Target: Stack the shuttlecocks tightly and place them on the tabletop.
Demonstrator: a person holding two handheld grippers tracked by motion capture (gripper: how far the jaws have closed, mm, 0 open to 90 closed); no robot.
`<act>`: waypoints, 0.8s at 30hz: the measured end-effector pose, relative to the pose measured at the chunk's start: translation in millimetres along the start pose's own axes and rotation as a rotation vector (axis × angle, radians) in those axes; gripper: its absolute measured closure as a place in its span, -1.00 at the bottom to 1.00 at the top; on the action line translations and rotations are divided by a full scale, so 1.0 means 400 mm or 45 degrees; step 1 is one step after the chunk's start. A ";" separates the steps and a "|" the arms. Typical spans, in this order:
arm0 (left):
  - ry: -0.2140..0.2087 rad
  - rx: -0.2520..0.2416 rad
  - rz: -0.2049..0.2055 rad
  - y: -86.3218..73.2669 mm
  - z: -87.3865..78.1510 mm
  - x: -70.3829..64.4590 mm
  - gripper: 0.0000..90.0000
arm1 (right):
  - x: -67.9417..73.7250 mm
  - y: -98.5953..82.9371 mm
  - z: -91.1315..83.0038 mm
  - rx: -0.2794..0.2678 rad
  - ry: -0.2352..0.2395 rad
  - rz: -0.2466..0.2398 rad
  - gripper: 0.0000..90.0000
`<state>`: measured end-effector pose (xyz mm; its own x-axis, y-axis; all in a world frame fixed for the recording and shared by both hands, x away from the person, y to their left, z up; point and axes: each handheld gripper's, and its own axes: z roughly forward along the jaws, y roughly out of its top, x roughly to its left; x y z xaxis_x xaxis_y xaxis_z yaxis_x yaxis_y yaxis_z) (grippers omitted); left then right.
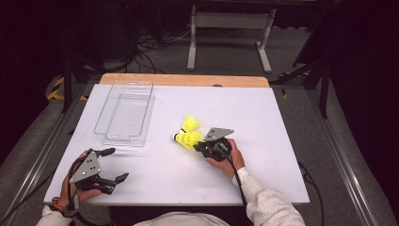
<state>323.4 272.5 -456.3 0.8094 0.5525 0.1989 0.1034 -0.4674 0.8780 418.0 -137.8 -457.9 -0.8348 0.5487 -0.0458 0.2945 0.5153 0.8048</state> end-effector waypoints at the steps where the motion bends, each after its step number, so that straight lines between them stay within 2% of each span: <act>1: 0.001 0.001 0.000 0.000 0.000 0.000 -0.85 | -0.001 0.000 0.000 0.000 0.001 0.000 0.80; 6: -0.002 0.001 -0.001 0.000 0.001 0.000 -0.85 | -0.003 0.000 0.002 0.007 -0.015 -0.004 0.75; 18: 0.001 -0.001 0.001 0.000 -0.001 0.000 -0.85 | -0.002 -0.001 -0.003 -0.002 0.001 0.019 0.50; 24: -0.001 -0.006 0.001 0.000 -0.002 0.000 -0.85 | -0.006 -0.002 -0.015 -0.014 0.000 0.029 0.28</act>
<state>322.9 273.1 -455.8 0.8099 0.5518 0.1990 0.1002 -0.4644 0.8799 417.0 -143.3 -454.9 -0.8278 0.5604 -0.0273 0.3083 0.4950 0.8124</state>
